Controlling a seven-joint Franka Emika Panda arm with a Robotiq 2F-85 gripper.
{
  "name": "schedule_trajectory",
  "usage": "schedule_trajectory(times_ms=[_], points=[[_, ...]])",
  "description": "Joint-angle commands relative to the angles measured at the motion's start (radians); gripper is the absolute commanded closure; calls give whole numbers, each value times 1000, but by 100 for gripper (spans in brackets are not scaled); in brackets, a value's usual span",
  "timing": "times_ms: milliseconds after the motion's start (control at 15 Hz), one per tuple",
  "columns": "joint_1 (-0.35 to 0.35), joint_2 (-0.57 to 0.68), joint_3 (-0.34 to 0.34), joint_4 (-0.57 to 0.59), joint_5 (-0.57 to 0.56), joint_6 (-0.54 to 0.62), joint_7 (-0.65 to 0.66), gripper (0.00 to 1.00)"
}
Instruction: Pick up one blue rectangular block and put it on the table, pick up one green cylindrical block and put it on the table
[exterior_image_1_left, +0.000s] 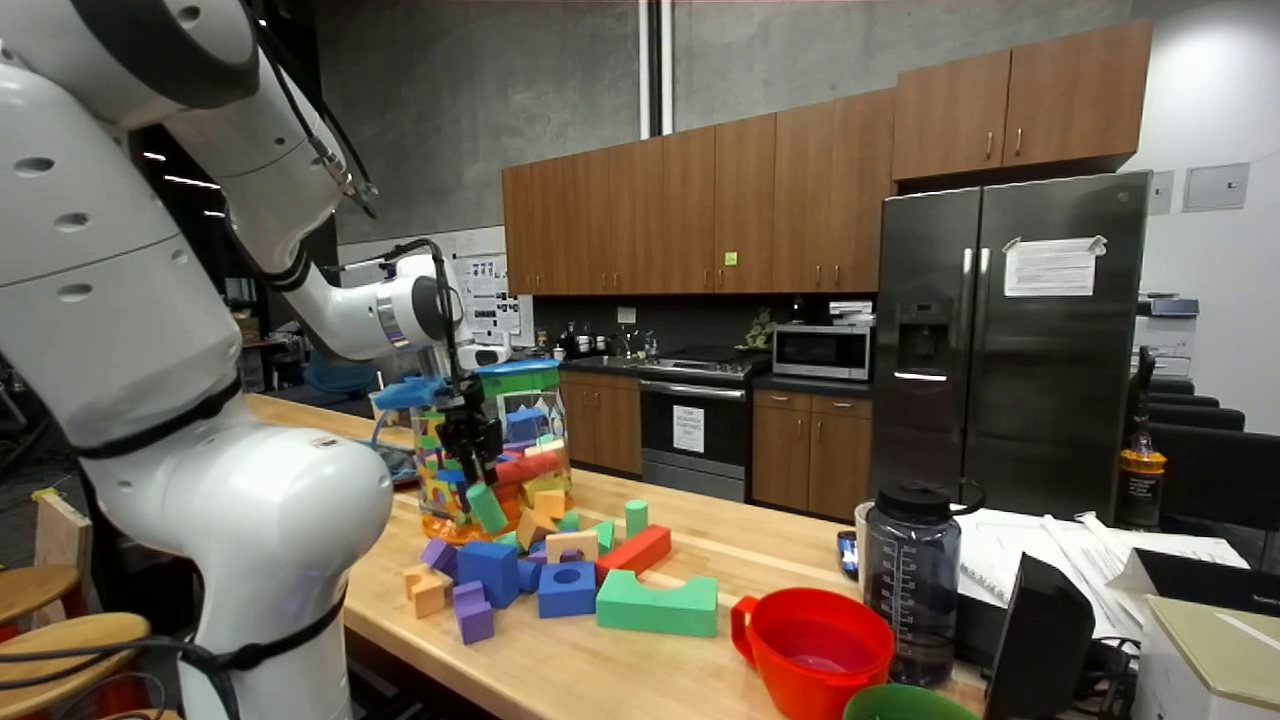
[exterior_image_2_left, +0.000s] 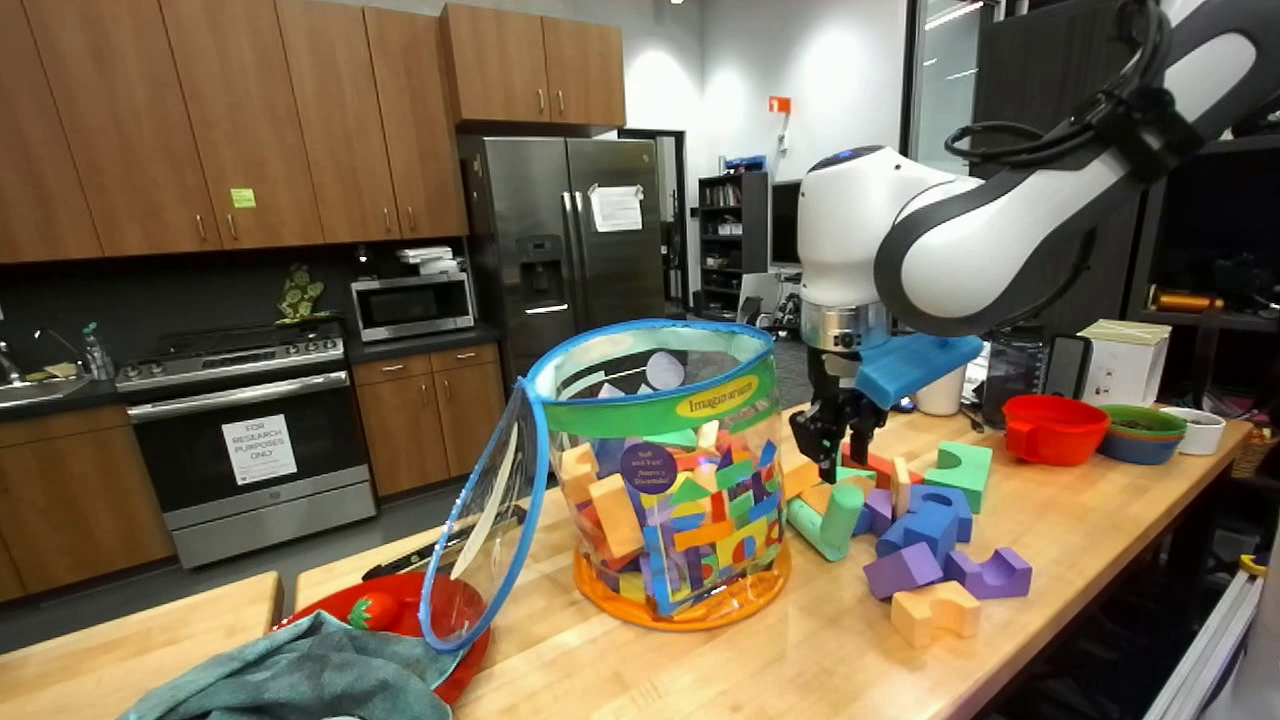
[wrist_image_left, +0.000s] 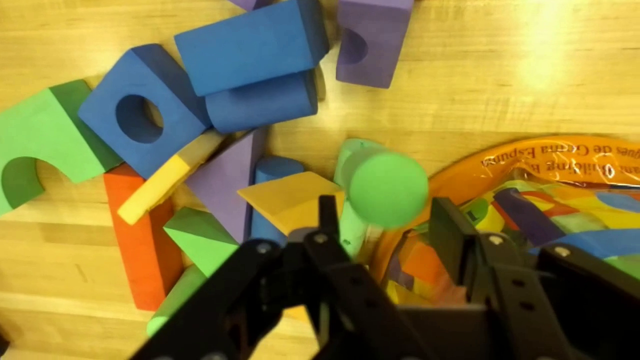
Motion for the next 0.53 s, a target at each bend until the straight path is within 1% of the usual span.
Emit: schedule_trajectory(times_ms=[0,133,200,467], points=[[-10,15,-2,17,9,15,-9,18],[-14,20,0,22,4,27,-5,5],[-17,24,-1,28,1,31,-8,1],[-20,40,-1,40,-4,52,-15,0]])
